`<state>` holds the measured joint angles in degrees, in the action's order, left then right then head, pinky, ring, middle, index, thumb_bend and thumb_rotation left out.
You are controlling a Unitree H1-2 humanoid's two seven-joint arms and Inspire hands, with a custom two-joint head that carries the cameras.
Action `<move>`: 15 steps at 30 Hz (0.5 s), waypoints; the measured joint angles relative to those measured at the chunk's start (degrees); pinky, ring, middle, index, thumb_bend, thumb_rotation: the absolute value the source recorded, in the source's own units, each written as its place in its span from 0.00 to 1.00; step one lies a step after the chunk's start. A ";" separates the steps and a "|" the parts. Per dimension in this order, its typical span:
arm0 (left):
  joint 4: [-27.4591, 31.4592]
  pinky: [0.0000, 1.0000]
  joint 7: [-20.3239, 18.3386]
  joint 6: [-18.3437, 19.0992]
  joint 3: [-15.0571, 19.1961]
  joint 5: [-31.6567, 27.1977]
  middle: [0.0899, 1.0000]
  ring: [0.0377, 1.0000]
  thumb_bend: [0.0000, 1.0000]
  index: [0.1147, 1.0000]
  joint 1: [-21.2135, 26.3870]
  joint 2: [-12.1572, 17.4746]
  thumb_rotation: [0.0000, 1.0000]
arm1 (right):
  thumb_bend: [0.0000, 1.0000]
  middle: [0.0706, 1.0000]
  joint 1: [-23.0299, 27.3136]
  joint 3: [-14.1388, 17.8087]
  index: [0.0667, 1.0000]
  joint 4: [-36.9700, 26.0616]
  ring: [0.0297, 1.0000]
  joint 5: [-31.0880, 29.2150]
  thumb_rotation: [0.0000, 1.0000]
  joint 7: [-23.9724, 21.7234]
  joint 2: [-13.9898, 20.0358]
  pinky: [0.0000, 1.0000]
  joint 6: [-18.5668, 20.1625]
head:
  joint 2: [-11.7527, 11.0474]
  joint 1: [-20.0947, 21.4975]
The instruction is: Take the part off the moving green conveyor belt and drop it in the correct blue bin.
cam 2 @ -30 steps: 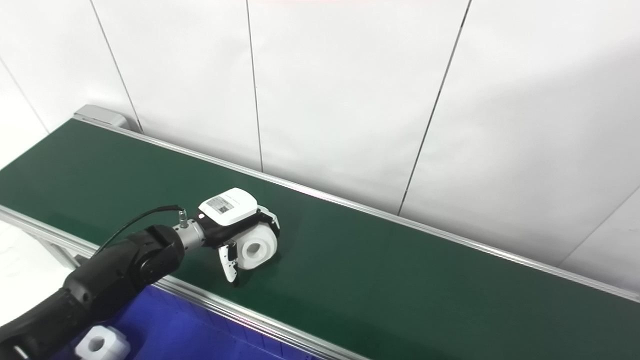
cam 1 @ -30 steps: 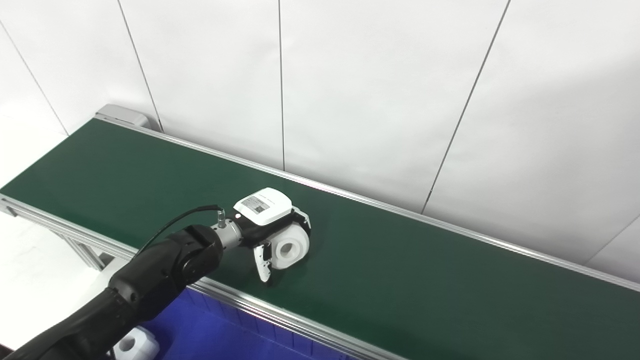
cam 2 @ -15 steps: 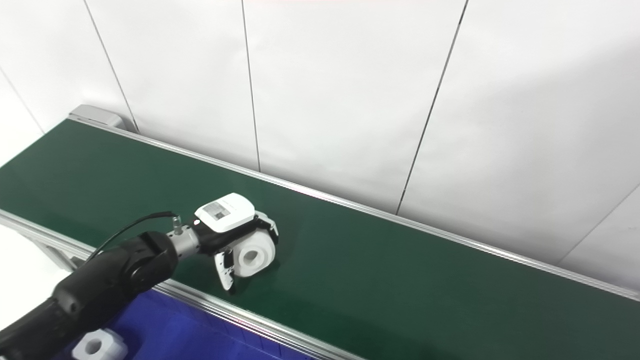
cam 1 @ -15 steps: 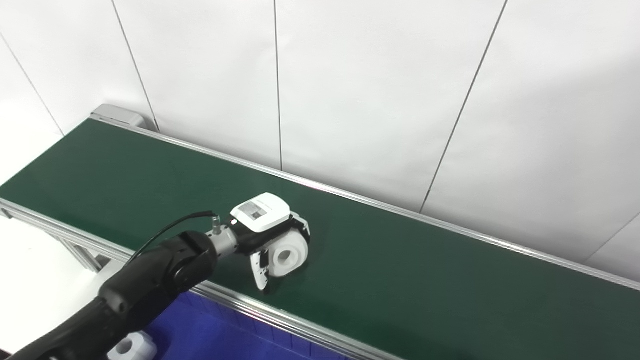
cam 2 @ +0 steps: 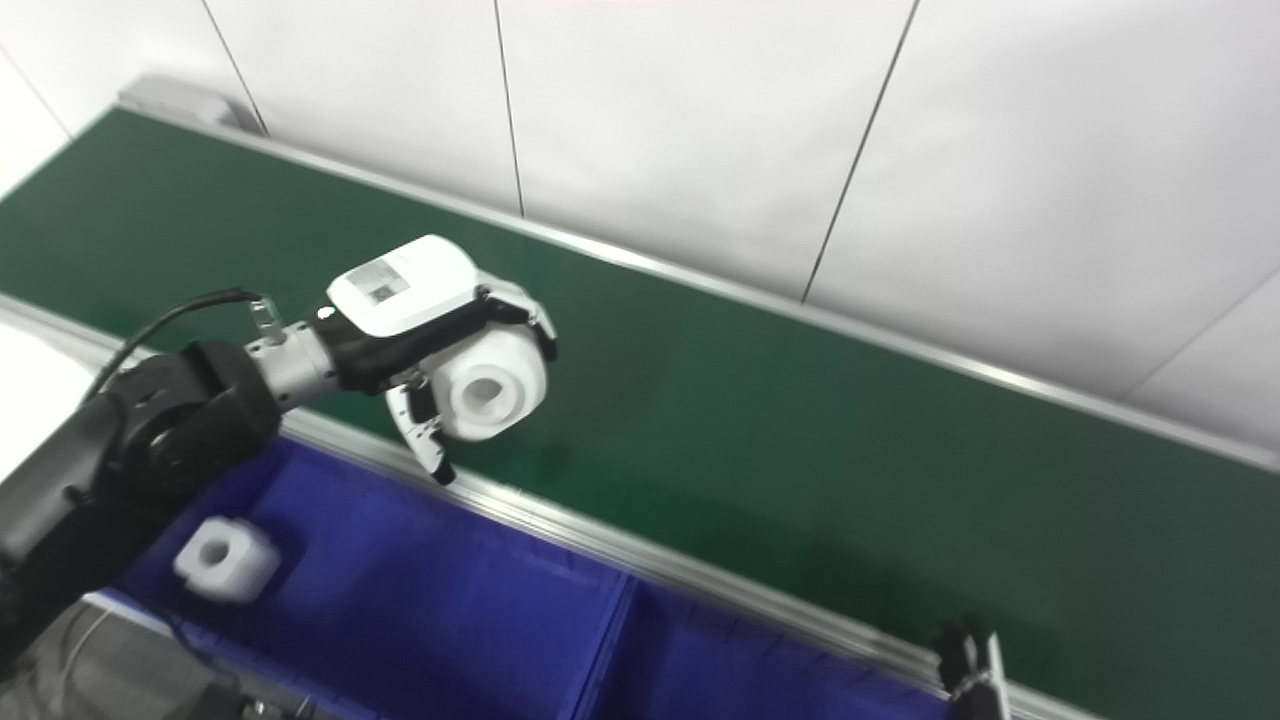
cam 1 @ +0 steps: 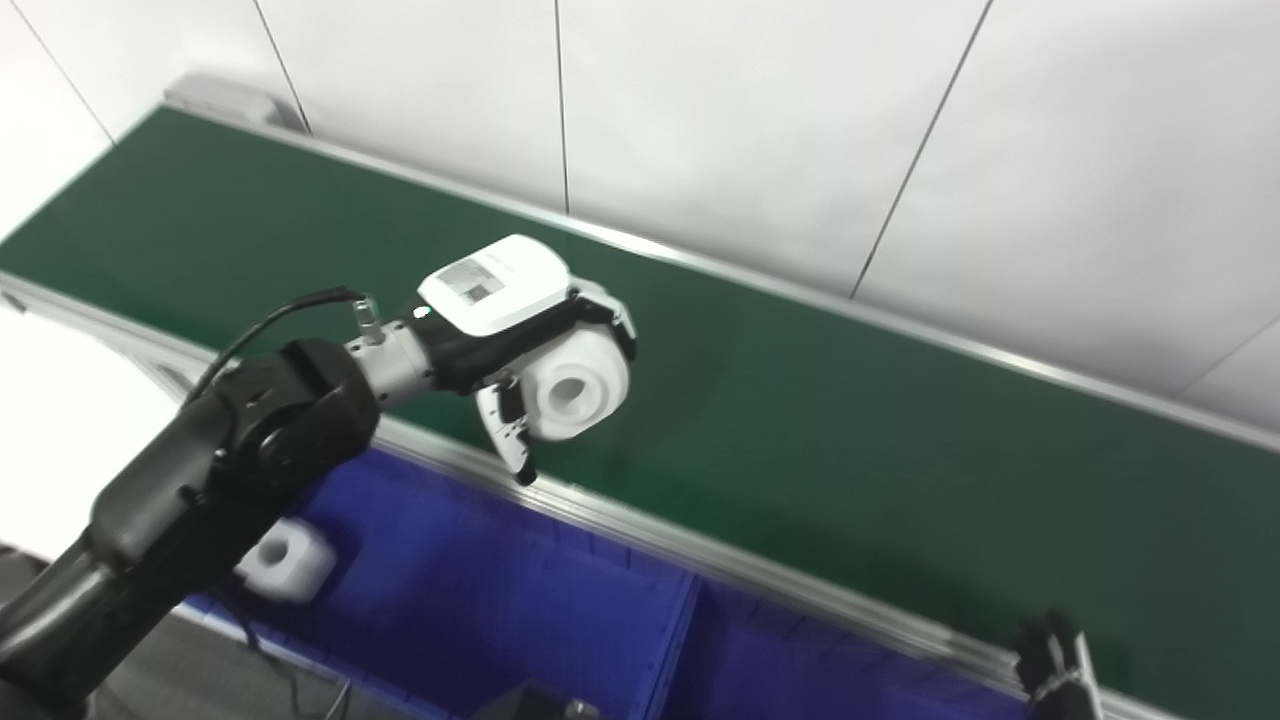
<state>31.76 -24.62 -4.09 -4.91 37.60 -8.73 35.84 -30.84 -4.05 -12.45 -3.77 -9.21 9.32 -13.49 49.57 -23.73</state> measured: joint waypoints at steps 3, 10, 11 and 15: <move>0.37 0.44 -0.58 -0.05 0.05 0.76 0.43 0.43 0.52 0.42 -5.19 -0.17 0.00 | 0.79 0.93 0.00 0.32 0.99 -0.34 0.93 -0.55 0.99 -0.28 0.84 0.94 1.10 | 0.53 -0.09; -6.08 0.43 4.00 -5.23 -0.56 6.03 0.45 0.43 0.52 0.41 -11.79 -2.37 0.00 | 0.81 0.90 1.05 0.47 0.96 -1.21 0.90 -1.50 0.94 -0.70 1.80 0.90 2.02 | 0.70 0.26; -7.77 0.41 4.62 -5.85 -0.80 6.88 0.44 0.42 0.52 0.41 -12.05 -2.68 0.00 | 0.82 0.90 1.30 0.45 0.95 -1.21 0.90 -1.50 0.93 -1.00 1.91 0.90 2.03 | 0.53 0.18; -11.97 0.34 5.09 -6.95 -1.60 8.30 0.44 0.40 0.52 0.42 -12.63 -2.76 0.00 | 0.84 0.89 2.08 0.37 0.94 -1.17 0.89 -1.51 0.90 -1.55 2.19 0.90 2.09 | 0.00 0.26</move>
<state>19.79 -19.52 -11.04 -6.51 45.90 -21.36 33.08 -28.76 -3.68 -13.62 -5.28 -10.76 11.51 -11.40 49.57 -23.47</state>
